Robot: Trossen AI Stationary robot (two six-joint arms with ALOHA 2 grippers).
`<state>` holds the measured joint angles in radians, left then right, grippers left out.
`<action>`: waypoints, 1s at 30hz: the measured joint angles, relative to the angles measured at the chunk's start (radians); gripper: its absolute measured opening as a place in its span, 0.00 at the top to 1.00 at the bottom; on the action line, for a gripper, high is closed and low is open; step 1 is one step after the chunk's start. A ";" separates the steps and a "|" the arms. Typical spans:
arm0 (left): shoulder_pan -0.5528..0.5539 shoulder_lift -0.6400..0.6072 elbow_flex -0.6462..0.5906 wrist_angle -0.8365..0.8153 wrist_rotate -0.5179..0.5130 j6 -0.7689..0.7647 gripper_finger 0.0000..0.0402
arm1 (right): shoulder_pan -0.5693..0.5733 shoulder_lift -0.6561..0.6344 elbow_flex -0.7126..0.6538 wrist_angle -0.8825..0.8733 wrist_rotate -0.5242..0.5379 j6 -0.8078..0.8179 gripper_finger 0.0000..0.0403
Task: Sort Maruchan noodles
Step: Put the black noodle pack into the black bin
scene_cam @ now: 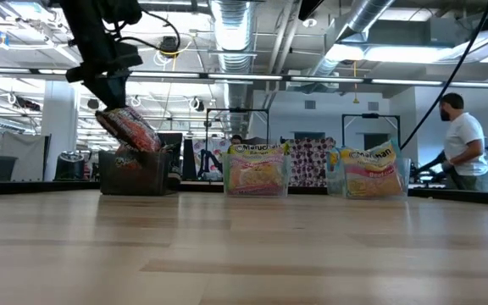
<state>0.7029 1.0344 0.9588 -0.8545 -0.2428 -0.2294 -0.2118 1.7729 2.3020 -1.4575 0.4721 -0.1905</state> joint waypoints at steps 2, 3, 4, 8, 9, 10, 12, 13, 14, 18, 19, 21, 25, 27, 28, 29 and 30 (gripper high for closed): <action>0.017 0.002 0.000 -0.026 -0.024 0.002 0.64 | 0.002 0.000 0.000 0.000 0.000 0.000 0.64; 0.023 0.007 0.000 -0.032 -0.032 0.004 0.64 | 0.003 0.000 0.000 0.000 0.000 0.000 0.64; 0.030 0.015 0.000 -0.035 -0.035 0.004 0.64 | 0.003 0.000 0.000 0.000 0.000 0.000 0.64; 0.057 0.046 0.000 -0.016 -0.022 0.020 0.64 | 0.003 0.000 0.000 0.000 0.000 0.000 0.64; 0.060 0.055 0.000 -0.011 -0.012 0.024 0.64 | 0.003 0.000 0.000 0.000 0.000 0.000 0.64; 0.063 0.063 0.000 -0.011 -0.001 0.023 0.64 | 0.003 0.000 0.000 0.000 0.000 0.000 0.64; 0.067 0.069 0.000 -0.009 0.023 0.022 0.64 | 0.003 0.000 0.000 0.000 0.000 0.000 0.64; 0.068 0.071 0.000 -0.008 0.030 0.022 0.64 | 0.003 0.000 0.000 0.000 0.000 0.000 0.64; 0.068 0.072 0.000 -0.007 0.035 0.022 0.64 | 0.003 0.000 0.000 0.000 0.000 0.000 0.64; 0.068 0.072 0.008 0.015 0.038 0.021 0.64 | 0.003 0.000 0.000 0.000 0.000 0.000 0.64; 0.068 0.072 0.015 0.017 0.037 0.021 0.64 | 0.003 0.000 0.000 0.000 0.000 0.000 0.64; 0.068 0.072 0.026 0.020 0.022 0.033 0.64 | 0.003 0.000 0.000 0.000 0.000 0.000 0.64; 0.075 0.072 0.034 0.018 -0.022 0.050 0.64 | 0.003 0.000 0.000 0.000 0.000 0.004 0.64; 0.083 0.072 0.034 0.017 -0.028 0.054 0.64 | 0.003 0.000 0.000 0.000 0.000 0.012 0.64; 0.086 0.072 0.034 0.016 -0.028 0.059 0.64 | 0.003 0.000 0.000 -0.001 -0.001 0.016 0.64; 0.088 0.072 0.034 0.017 -0.028 0.061 0.64 | 0.003 0.000 0.000 -0.001 -0.001 0.018 0.64; 0.090 0.072 0.034 0.016 -0.025 0.061 0.64 | 0.003 0.000 0.000 -0.001 -0.001 0.018 0.64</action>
<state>0.7925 1.1065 0.9932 -0.8383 -0.2675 -0.1688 -0.2092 1.7729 2.3020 -1.4582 0.4713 -0.1723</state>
